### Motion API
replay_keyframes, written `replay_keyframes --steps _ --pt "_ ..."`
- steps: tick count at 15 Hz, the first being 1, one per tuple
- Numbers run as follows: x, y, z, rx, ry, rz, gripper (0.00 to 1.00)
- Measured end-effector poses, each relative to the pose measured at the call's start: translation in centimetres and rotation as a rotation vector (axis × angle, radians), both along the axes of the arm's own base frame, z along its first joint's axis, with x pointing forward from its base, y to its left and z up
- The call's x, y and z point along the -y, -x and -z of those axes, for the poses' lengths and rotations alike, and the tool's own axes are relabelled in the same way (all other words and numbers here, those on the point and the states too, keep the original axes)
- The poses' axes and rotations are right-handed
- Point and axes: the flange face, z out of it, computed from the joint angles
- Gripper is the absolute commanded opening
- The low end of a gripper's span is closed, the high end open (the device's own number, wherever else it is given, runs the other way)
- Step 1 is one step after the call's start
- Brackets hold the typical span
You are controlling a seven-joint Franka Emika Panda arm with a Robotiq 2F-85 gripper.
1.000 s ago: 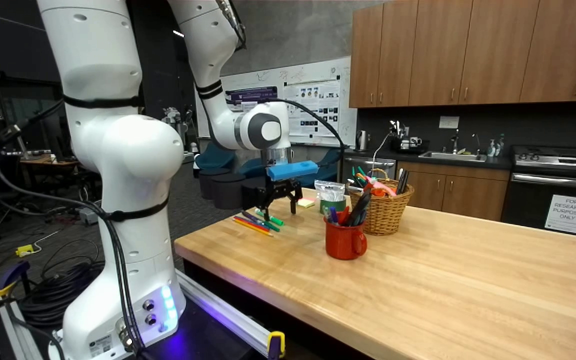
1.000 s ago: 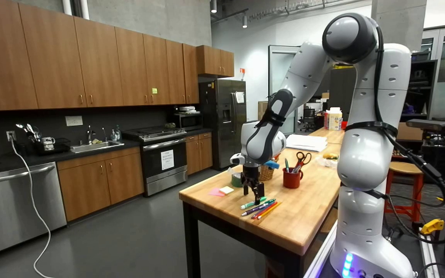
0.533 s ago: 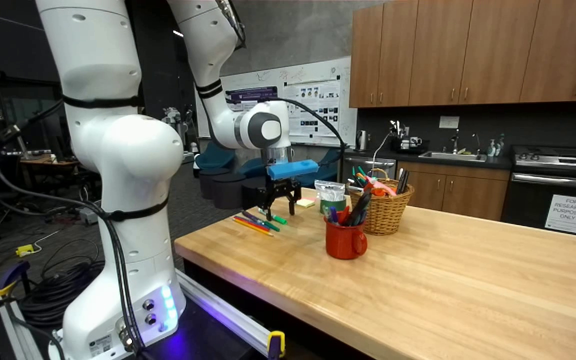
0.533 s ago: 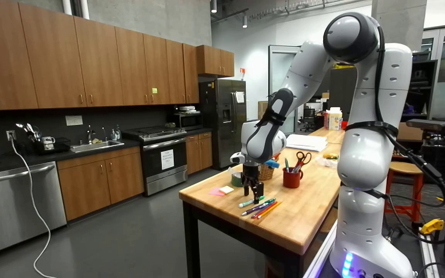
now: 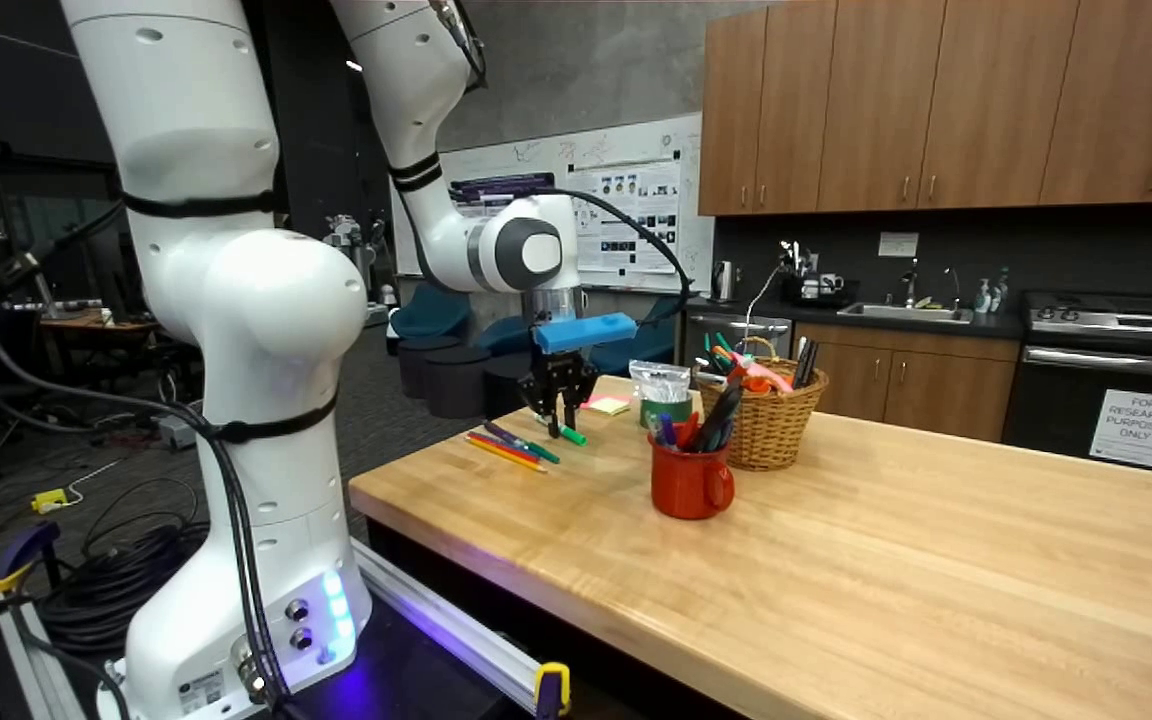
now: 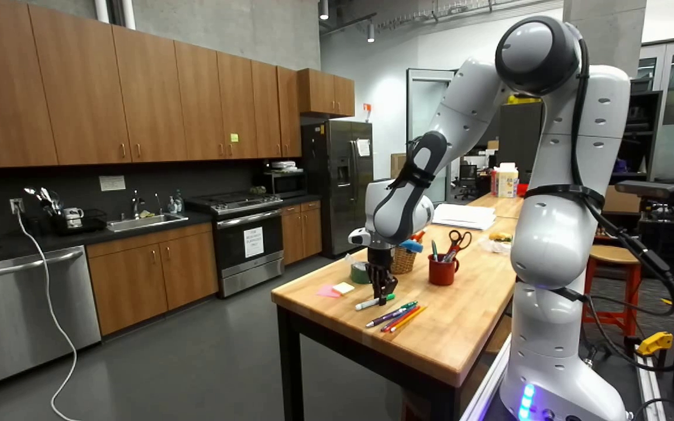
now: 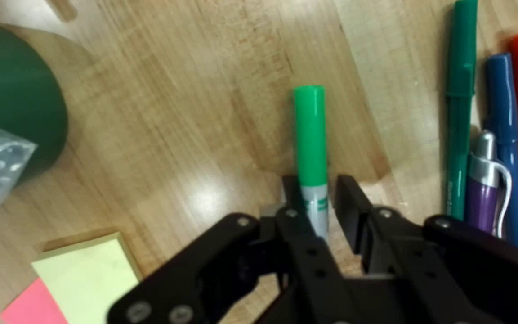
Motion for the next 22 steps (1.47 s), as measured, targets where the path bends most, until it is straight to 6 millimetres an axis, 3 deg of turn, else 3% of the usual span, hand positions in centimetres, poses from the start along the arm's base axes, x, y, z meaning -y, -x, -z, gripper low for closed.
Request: replay_keyframes --steps 2,11,22 --pt "0.1 -0.4 -0.4 0.027 0.012 0.011 0.04" --pt "0.2 -0.8 -3.0 0.121 0.04 0.099 0.04" --pt "3.0 -0.7 -9.4 0.305 -0.016 0.517 0.04"
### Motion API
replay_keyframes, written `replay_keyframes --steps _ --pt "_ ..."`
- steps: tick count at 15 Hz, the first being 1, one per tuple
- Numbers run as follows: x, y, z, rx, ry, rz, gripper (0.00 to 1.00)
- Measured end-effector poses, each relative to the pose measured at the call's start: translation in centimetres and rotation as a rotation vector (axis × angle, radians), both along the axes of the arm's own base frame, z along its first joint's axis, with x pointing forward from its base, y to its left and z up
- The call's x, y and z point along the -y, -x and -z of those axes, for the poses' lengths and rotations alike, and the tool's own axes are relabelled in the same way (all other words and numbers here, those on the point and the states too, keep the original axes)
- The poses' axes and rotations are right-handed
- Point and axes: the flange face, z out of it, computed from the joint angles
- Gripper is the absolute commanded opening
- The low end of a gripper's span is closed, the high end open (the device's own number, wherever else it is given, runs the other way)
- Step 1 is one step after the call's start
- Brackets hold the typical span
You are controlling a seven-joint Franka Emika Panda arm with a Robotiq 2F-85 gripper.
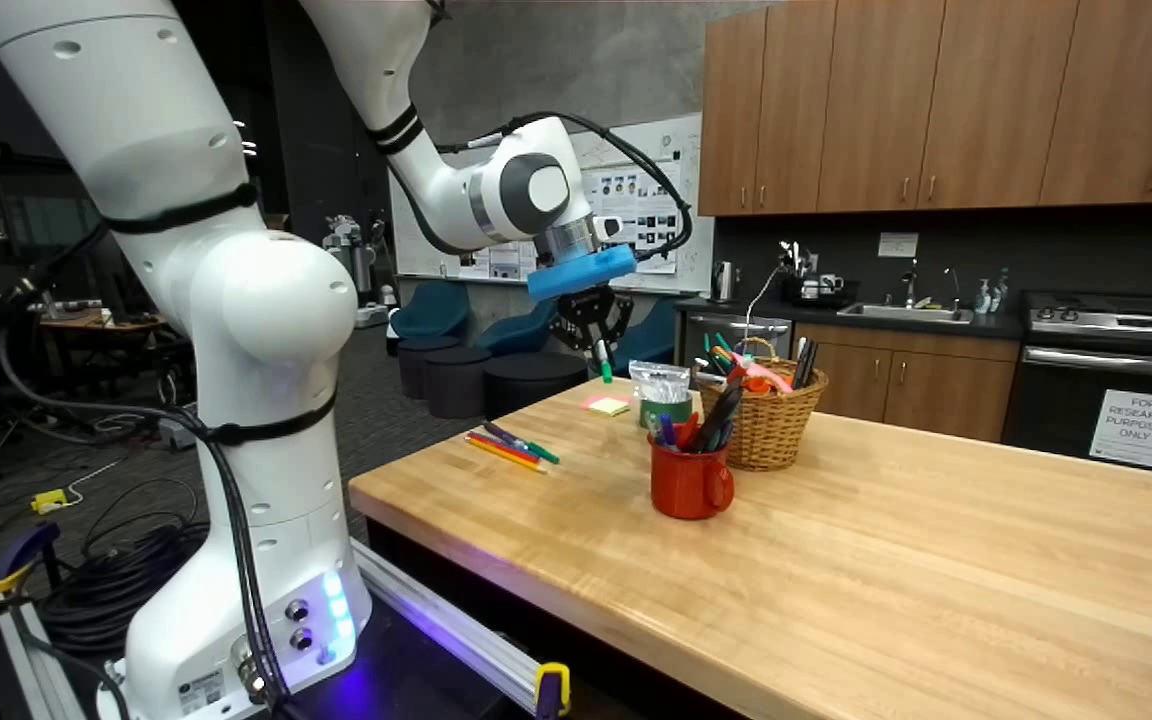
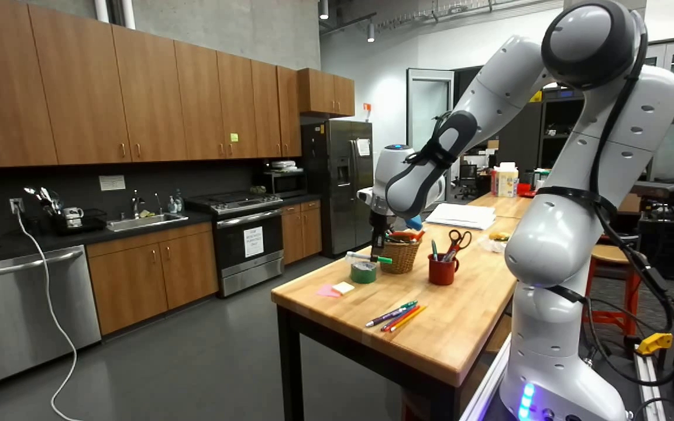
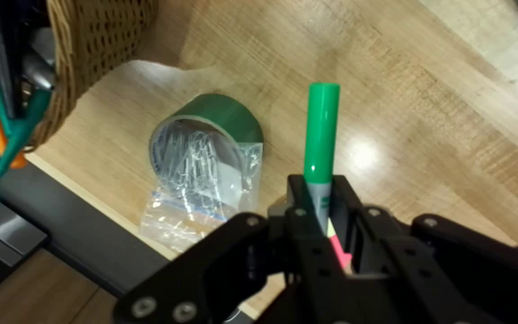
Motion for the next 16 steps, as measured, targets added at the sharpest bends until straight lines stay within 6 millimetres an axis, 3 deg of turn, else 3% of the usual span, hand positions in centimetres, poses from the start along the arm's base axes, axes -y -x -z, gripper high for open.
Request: replay_keyframes --steps 10,16 --pt "-0.3 0.6 -4.6 0.173 -0.003 0.283 0.04" --pt "0.6 1.3 -6.4 0.269 0.006 0.512 0.04"
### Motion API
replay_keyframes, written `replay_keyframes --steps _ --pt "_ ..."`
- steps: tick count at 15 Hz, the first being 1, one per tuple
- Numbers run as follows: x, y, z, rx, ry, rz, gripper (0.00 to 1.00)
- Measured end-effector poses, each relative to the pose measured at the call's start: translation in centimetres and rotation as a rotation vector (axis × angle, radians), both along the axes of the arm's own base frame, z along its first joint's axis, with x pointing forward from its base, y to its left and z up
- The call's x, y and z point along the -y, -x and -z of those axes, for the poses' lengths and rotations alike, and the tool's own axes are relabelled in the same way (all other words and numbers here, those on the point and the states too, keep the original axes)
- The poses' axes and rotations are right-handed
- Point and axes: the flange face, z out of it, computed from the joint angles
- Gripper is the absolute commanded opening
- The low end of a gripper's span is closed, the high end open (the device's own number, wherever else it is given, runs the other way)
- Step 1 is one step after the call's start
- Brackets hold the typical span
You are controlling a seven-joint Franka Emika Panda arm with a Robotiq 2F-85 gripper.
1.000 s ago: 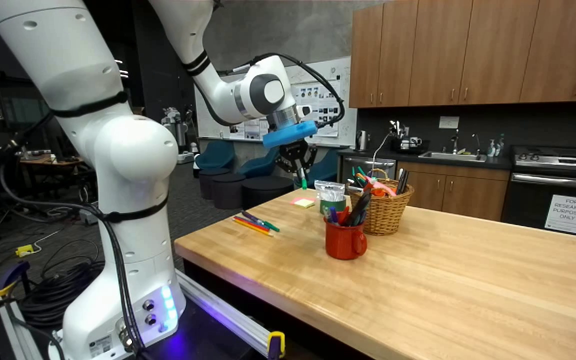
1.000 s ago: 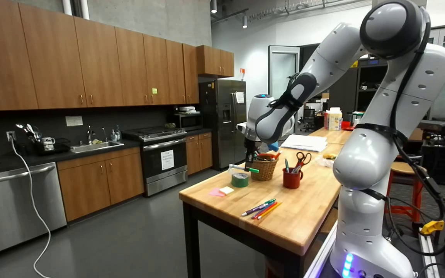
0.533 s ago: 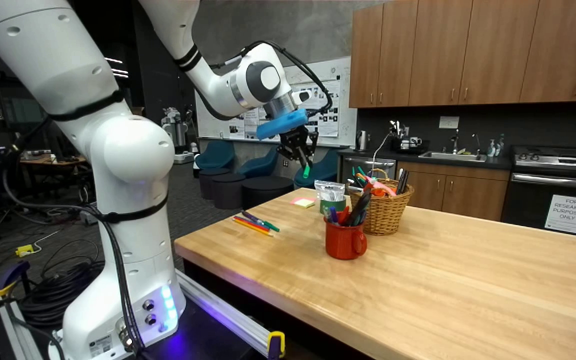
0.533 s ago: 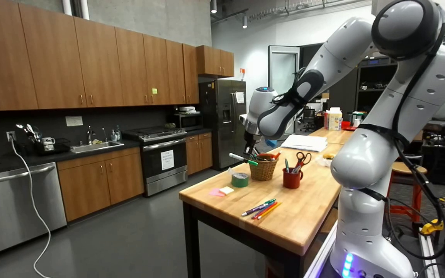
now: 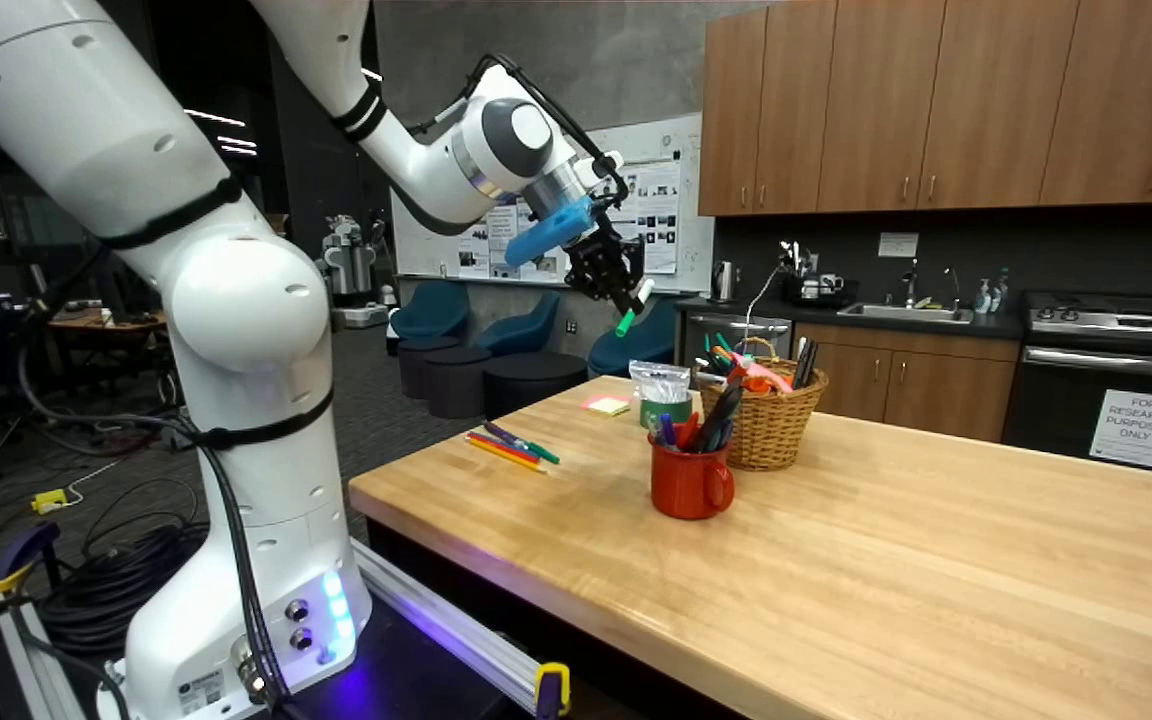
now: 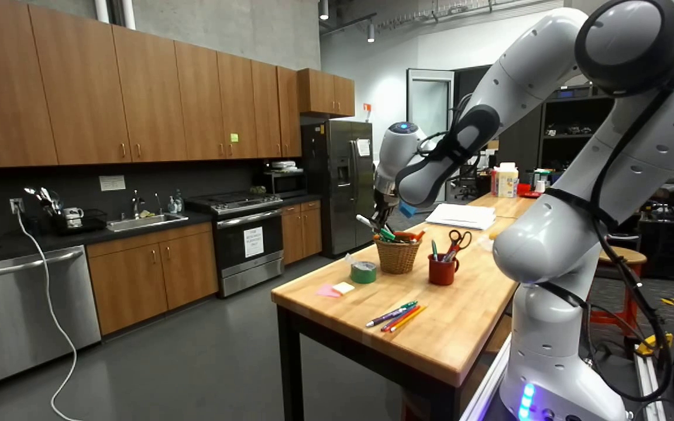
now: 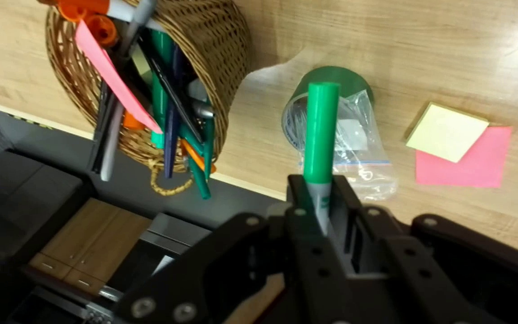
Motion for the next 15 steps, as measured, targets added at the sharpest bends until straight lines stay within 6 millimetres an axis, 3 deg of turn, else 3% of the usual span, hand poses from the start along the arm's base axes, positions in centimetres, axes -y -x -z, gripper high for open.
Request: replay_keyframes --steps 7,15 --pt "0.7 0.5 -0.7 0.045 0.029 0.133 0.04" --pt "3.6 0.5 -1.3 0.026 0.154 0.124 0.04"
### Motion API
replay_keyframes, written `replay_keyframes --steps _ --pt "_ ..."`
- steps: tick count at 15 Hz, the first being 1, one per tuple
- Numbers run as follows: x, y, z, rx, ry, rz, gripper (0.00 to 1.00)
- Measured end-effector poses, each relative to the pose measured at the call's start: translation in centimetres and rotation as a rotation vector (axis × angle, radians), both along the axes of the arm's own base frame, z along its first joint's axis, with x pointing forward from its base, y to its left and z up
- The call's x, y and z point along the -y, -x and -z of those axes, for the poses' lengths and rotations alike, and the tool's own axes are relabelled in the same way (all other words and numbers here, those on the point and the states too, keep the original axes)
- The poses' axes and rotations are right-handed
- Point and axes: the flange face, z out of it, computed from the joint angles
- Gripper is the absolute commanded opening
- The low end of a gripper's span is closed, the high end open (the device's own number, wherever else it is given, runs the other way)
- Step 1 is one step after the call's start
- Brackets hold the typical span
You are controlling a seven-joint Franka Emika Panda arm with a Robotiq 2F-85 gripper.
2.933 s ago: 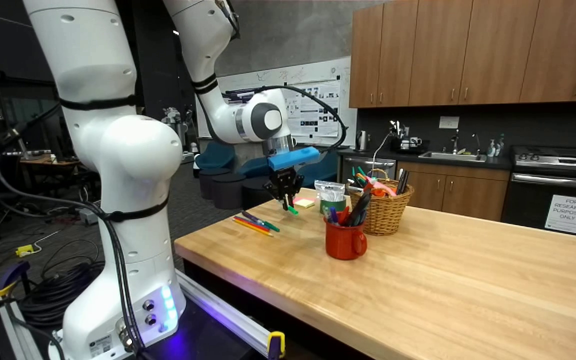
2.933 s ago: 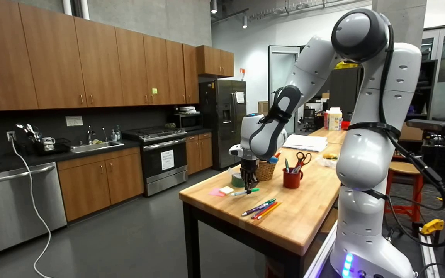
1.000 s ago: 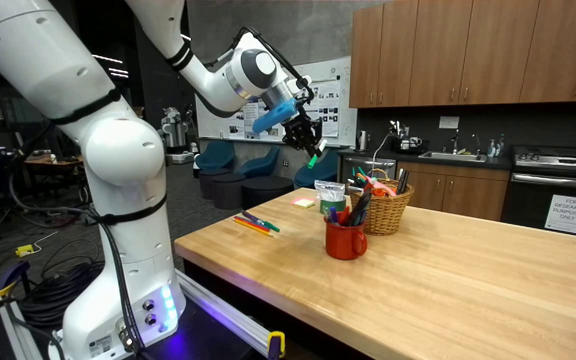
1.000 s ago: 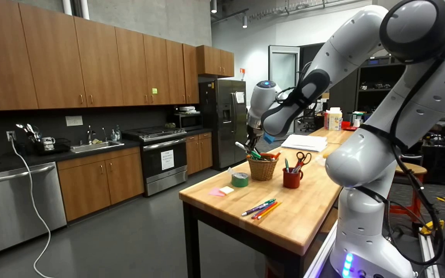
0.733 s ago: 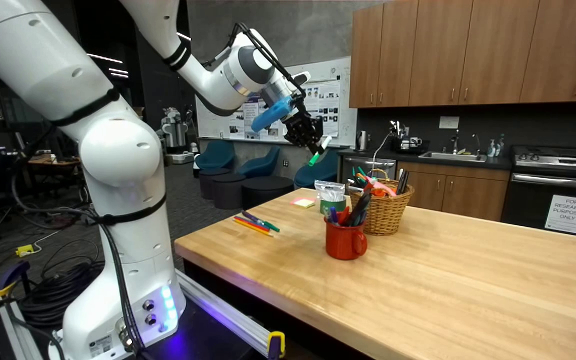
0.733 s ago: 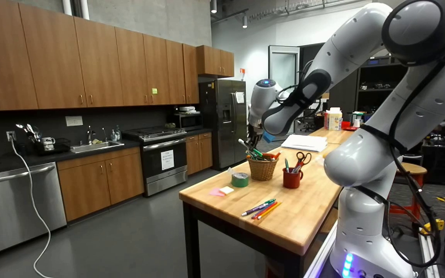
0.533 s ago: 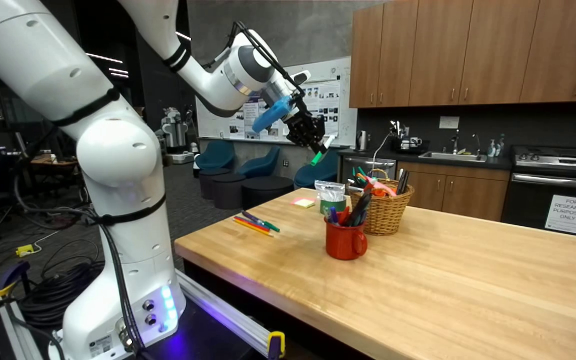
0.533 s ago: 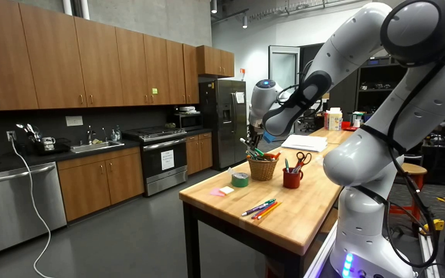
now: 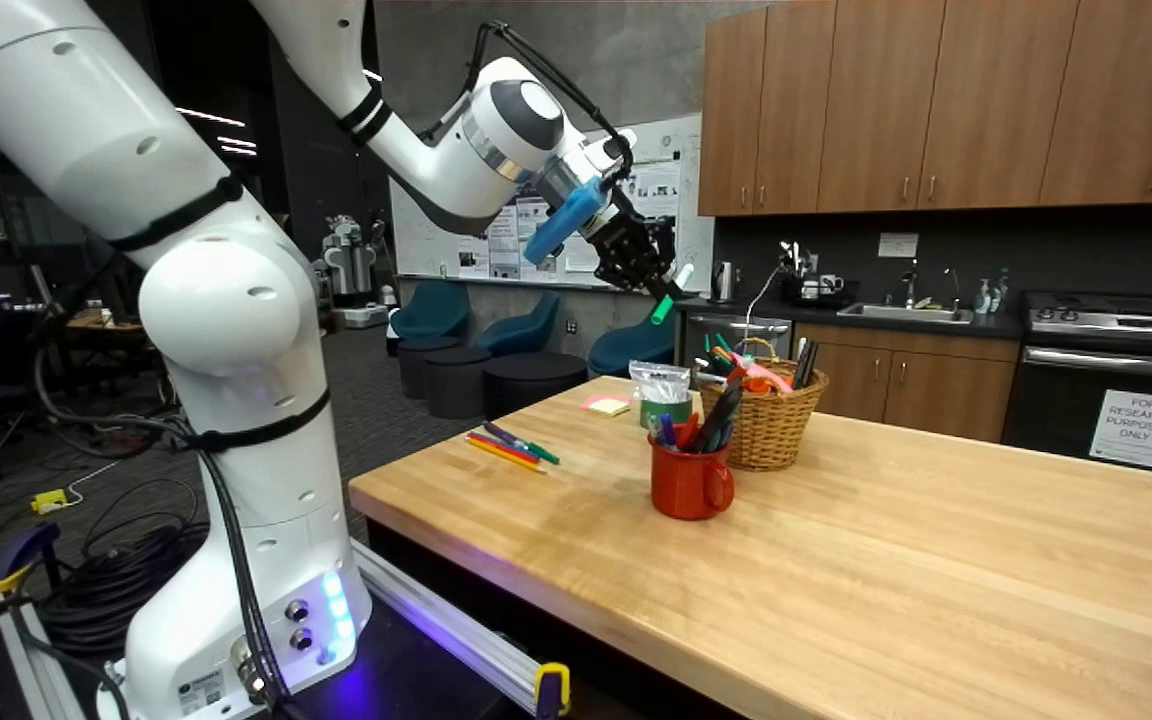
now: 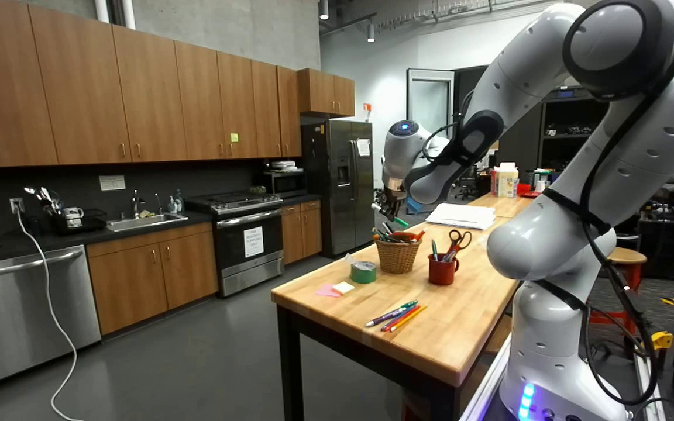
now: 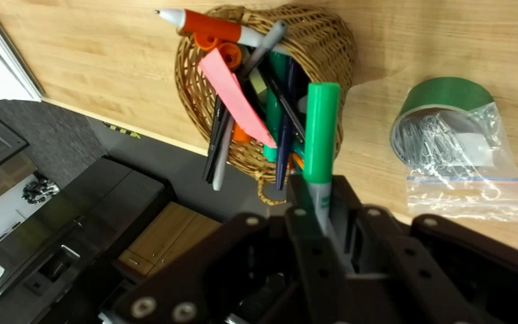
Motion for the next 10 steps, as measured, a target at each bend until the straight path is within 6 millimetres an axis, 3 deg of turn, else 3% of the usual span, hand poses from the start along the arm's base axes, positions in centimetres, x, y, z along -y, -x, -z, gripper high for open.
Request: replay_keyframes --steps 5,10 --pt "2.0 -1.5 -0.5 -0.026 0.056 -0.031 0.04" --pt "3.8 -3.9 0.7 -0.072 0.05 -0.045 0.04"
